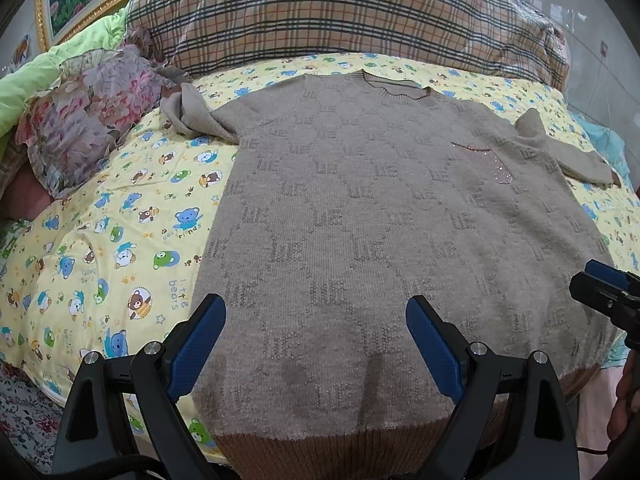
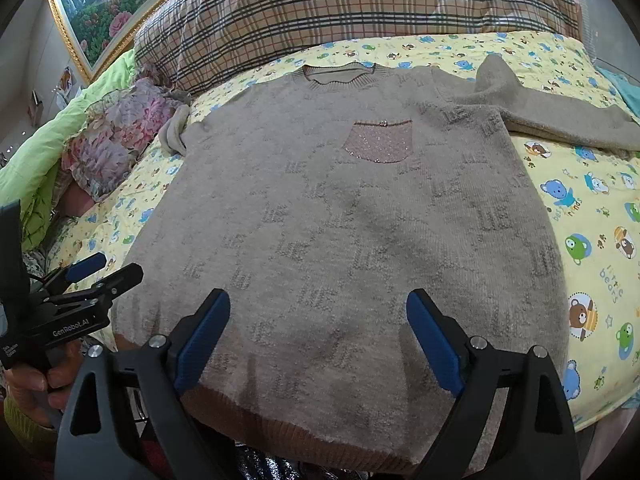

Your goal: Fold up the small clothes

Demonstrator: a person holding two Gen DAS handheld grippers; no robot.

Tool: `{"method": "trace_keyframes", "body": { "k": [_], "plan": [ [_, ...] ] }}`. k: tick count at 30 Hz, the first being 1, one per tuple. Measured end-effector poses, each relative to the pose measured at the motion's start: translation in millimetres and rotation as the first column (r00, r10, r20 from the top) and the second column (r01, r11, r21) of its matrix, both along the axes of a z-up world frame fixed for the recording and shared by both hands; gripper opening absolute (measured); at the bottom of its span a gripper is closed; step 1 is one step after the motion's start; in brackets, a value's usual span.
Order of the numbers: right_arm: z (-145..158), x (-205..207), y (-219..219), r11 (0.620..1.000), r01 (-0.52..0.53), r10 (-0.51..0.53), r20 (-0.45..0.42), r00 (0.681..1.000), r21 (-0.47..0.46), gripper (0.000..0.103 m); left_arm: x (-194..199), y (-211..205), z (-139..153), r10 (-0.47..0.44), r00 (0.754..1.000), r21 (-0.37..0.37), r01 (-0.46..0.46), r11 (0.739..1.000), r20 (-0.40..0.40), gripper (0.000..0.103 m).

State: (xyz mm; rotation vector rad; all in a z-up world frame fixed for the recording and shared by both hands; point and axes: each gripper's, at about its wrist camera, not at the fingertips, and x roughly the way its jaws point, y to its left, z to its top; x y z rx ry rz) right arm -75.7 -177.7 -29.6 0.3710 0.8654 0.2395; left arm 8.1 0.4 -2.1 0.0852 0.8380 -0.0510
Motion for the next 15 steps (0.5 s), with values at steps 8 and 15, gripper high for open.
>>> {"method": "trace_keyframes", "body": {
  "k": [8, 15],
  "plan": [
    [0.1, 0.7, -0.6, 1.0, 0.0, 0.0, -0.001, 1.0, 0.004, 0.091, 3.8, -1.2, -1.6, 0.0, 0.999, 0.004, 0.0, 1.0, -0.038, 0.092],
    [-0.8, 4.1, -7.6, 1.0, 0.015, -0.014, -0.005, 1.0, 0.019, 0.091, 7.5, -3.1, -2.8, -0.012, 0.999, -0.008, 0.012, 1.0, -0.045, 0.092]
  ]
}}
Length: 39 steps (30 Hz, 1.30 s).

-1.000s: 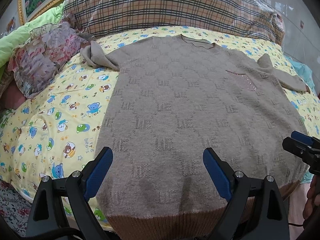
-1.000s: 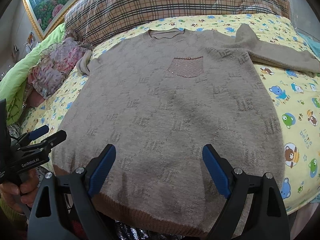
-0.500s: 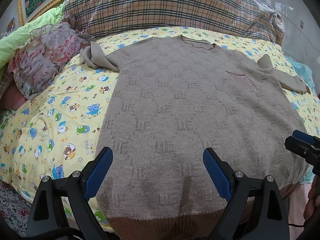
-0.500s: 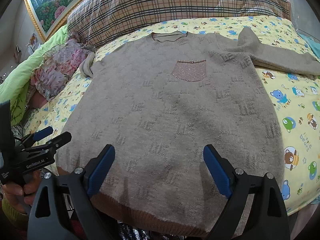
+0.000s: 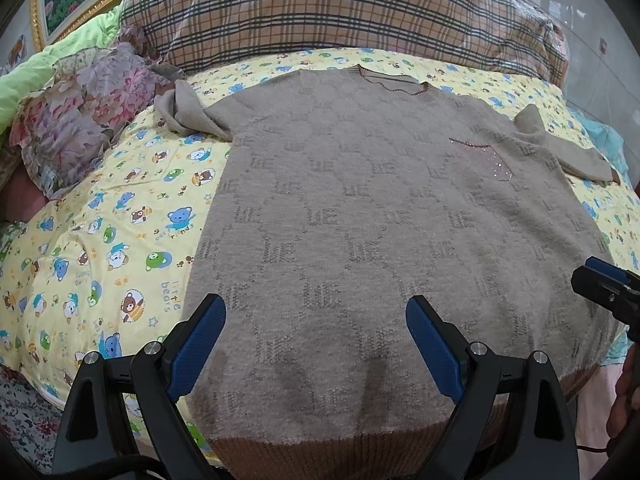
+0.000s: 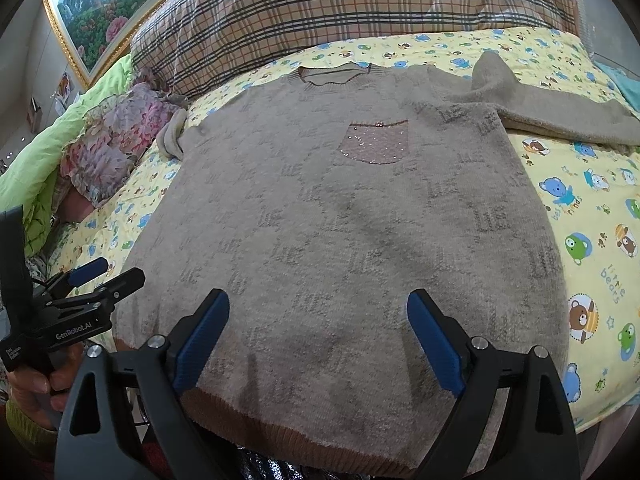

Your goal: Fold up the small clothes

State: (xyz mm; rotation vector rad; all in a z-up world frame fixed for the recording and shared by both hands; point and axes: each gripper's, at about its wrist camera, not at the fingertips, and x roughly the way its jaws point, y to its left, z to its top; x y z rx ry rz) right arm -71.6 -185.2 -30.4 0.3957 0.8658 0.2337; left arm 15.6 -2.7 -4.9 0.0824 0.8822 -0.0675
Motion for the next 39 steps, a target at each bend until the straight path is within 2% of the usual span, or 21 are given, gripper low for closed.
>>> {"method": "trace_keyframes", "body": {
  "k": [11, 15, 18, 20, 24, 29, 33, 37, 39],
  "plan": [
    [-2, 4, -7, 1.0, 0.015, -0.015, 0.001, 1.0, 0.027, 0.091, 8, -8, 1, -0.024, 1.0, 0.018, 0.024, 1.0, -0.001, 0.092],
    [-1, 5, -16, 0.999, 0.036, -0.036, 0.008, 0.999, 0.038, 0.091, 16, -8, 0, -0.029, 0.999, -0.03, 0.028, 0.999, -0.034, 0.094],
    [0, 7, -32, 0.997, 0.07, -0.07, 0.014, 0.997, 0.034, 0.091, 25, -7, -1, -0.034, 0.998, -0.066, 0.03, 0.997, -0.058, 0.094],
    [0, 8, -50, 0.993, 0.113, -0.114, 0.011, 0.993, 0.04, 0.091, 32, -8, 1, -0.035, 0.998, -0.047, 0.032, 0.998, -0.055, 0.094],
    [-2, 10, -88, 0.978, 0.203, -0.203, 0.002, 0.979, 0.049, 0.091, 48, -13, 9, -0.038, 0.999, -0.059, 0.036, 0.998, -0.037, 0.094],
    [-3, 16, -142, 0.952, 0.306, -0.306, -0.005, 0.952, 0.029, 0.091, 75, -17, 17, -0.018, 1.0, -0.084, 0.016, 0.996, -0.02, 0.098],
    [-4, 26, -191, 0.924, 0.382, -0.382, -0.008, 0.924, 0.029, 0.091, 101, -21, 19, -0.018, 1.0, -0.073, 0.017, 0.997, -0.016, 0.098],
    [-8, 38, -257, 0.87, 0.491, -0.491, -0.012, 0.871, 0.042, 0.091, 127, -23, 19, -0.01, 1.0, -0.054, 0.01, 0.999, -0.008, 0.098],
    [-11, 46, -282, 0.839, 0.544, -0.544, -0.012, 0.839, 0.01, 0.091, 141, -24, 16, -0.005, 1.0, -0.031, 0.005, 1.0, -0.014, 0.098]
  ]
}}
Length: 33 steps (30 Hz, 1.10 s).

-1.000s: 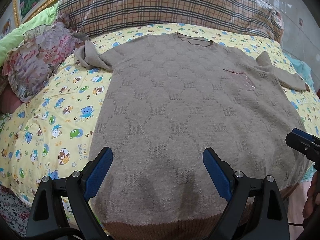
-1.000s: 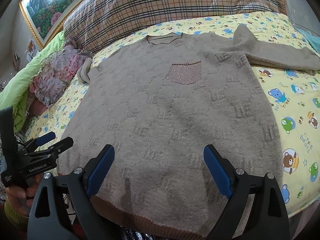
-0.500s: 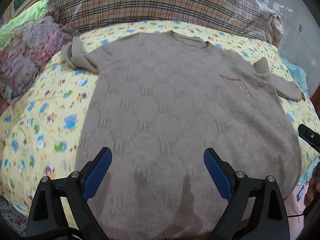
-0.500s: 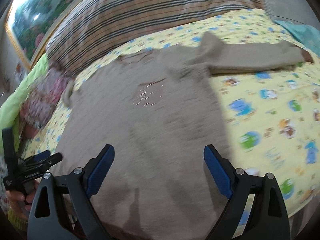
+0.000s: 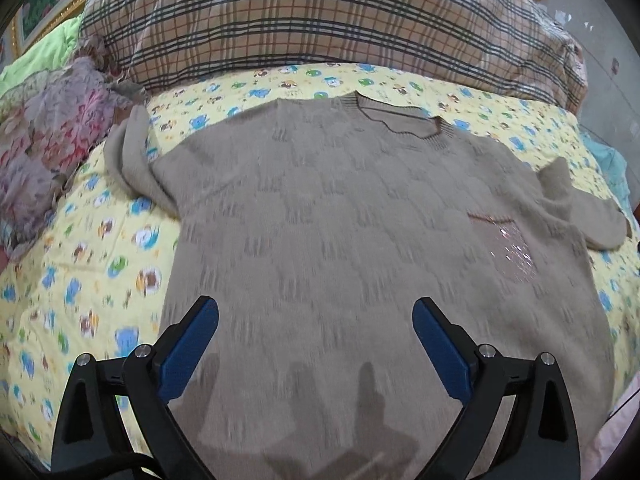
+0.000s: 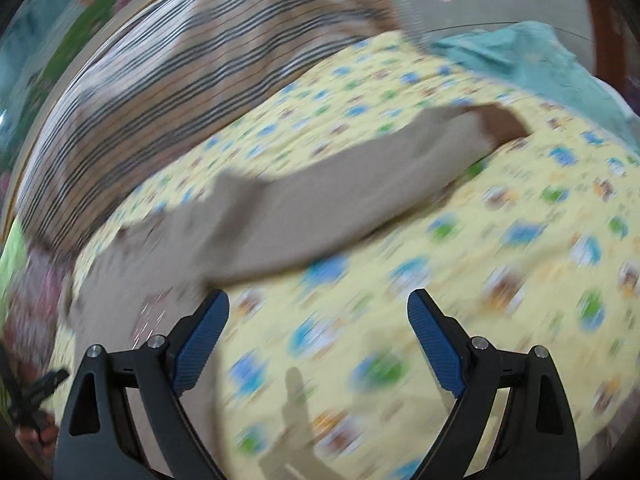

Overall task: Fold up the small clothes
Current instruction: 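Grasp the brown ribbed cuff of one sleeve with the right tool and lift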

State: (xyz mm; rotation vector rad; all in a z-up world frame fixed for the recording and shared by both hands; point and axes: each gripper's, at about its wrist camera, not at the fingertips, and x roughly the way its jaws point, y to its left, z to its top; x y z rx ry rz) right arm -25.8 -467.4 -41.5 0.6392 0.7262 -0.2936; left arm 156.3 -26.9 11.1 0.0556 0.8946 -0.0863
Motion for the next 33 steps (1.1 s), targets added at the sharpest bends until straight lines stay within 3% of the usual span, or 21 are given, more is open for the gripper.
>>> {"method": "trace_keyframes", "body": {
  "k": [3, 11, 14, 17, 19, 21, 24, 28, 30, 33],
  "plan": [
    [-10, 14, -43, 0.997, 0.08, -0.08, -0.019, 0.997, 0.007, 0.091, 24, 1, -3, 0.017, 1.0, 0.011, -0.017, 1.0, -0.004, 0.098],
    [-41, 47, -133, 0.965, 0.207, -0.204, -0.037, 0.978, 0.159, 0.09, 79, -2, -12, 0.049, 0.999, 0.029, -0.049, 0.998, -0.01, 0.098],
    [-57, 53, -156, 0.935, 0.269, -0.266, -0.043, 0.963, 0.233, 0.081, 94, -3, -19, 0.059, 0.998, 0.037, -0.059, 0.998, -0.018, 0.098],
    [-60, 56, -164, 0.926, 0.301, -0.302, -0.03, 0.953, 0.23, 0.058, 107, 1, -25, 0.069, 0.997, 0.028, -0.068, 0.997, -0.027, 0.098],
    [-61, 61, -165, 0.93, 0.289, -0.29, -0.032, 0.957, 0.228, 0.016, 113, 5, -32, 0.079, 0.996, 0.034, -0.078, 0.996, -0.042, 0.098],
    [-52, 63, -158, 0.939, 0.278, -0.279, -0.022, 0.96, 0.204, 0.014, 118, 10, -38, 0.086, 0.994, 0.026, -0.085, 0.996, -0.063, 0.098],
    [-17, 64, -127, 0.967, 0.208, -0.221, 0.076, 0.972, 0.148, 0.013, 118, 21, -40, 0.098, 0.993, -0.008, -0.099, 0.995, -0.072, 0.098],
    [40, 76, -50, 0.99, 0.0, -0.031, 0.221, 0.975, 0.14, 0.013, 109, 32, -34, 0.098, 0.993, -0.041, -0.101, 0.994, -0.066, 0.098],
    [57, 86, -13, 0.984, -0.1, 0.06, 0.26, 0.964, 0.145, 0.013, 103, 36, -30, 0.087, 0.995, -0.05, -0.089, 0.995, -0.057, 0.098],
    [73, 115, 53, 0.943, -0.283, 0.222, 0.306, 0.926, 0.174, 0.013, 90, 42, -24, 0.065, 0.997, -0.048, -0.067, 0.997, -0.04, 0.098]
  ]
}}
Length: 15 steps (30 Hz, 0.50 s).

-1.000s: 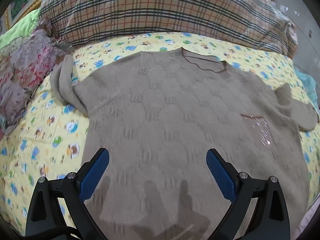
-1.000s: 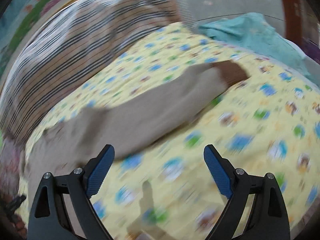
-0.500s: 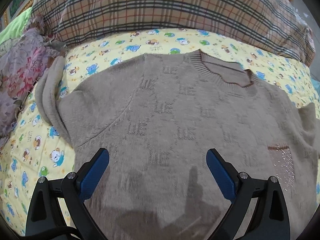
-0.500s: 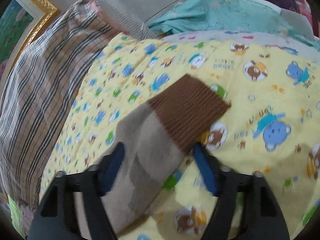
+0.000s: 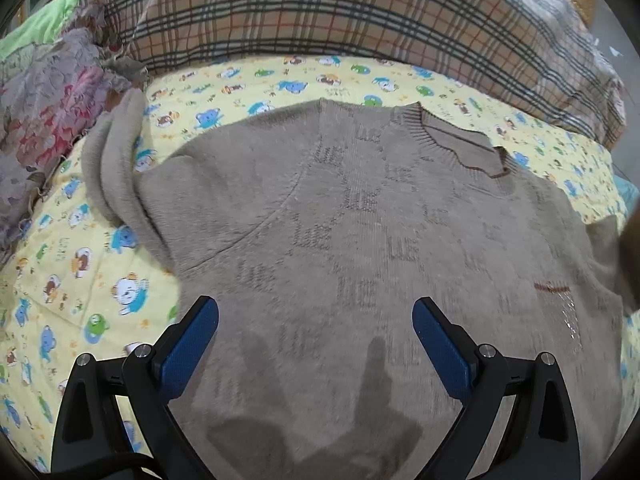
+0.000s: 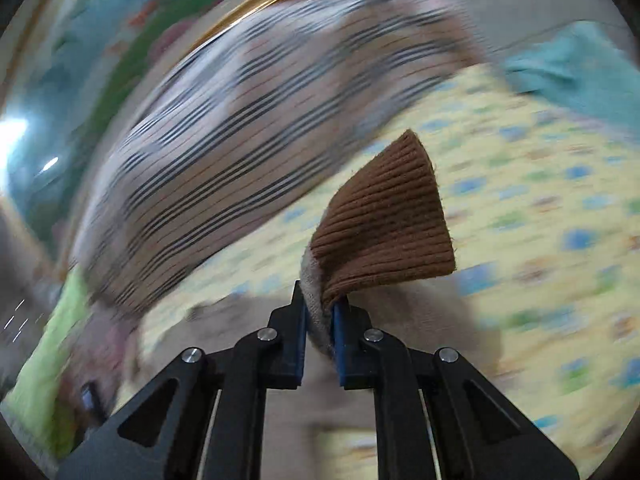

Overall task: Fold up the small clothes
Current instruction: 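Grasp the brown ribbed cuff of one sleeve with the right tool and lift, then fold the held sleeve across the sweater body and open the right tool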

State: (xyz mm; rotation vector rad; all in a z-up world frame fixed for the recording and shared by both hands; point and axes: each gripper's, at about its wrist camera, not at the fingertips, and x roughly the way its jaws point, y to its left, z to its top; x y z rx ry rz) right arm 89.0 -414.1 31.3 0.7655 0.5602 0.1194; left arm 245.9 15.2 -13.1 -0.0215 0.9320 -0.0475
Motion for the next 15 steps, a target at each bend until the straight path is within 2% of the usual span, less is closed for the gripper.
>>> {"method": "trace_keyframes", "body": {
  "k": [4, 10, 14, 15],
  "plan": [
    [6, 44, 92, 0.98, -0.2, 0.2, -0.001, 0.98, 0.017, 0.013, -13, 14, 8, -0.018, 1.0, -0.015, 0.018, 1.0, 0.023, 0.098],
    [-7, 96, 196, 0.926, -0.368, 0.37, -0.017, 0.929, 0.083, 0.013, -24, 42, 12, 0.0, 1.0, -0.087, 0.002, 0.996, 0.024, 0.098],
    [-22, 127, 256, 0.88, -0.456, 0.465, -0.041, 0.884, 0.131, 0.013, -27, 48, 11, 0.003, 1.0, -0.104, -0.001, 0.995, 0.018, 0.098],
    [-25, 129, 268, 0.871, -0.475, 0.483, -0.049, 0.874, 0.125, 0.016, -26, 48, 11, 0.0, 1.0, -0.109, 0.002, 0.994, 0.015, 0.098]
  ]
}}
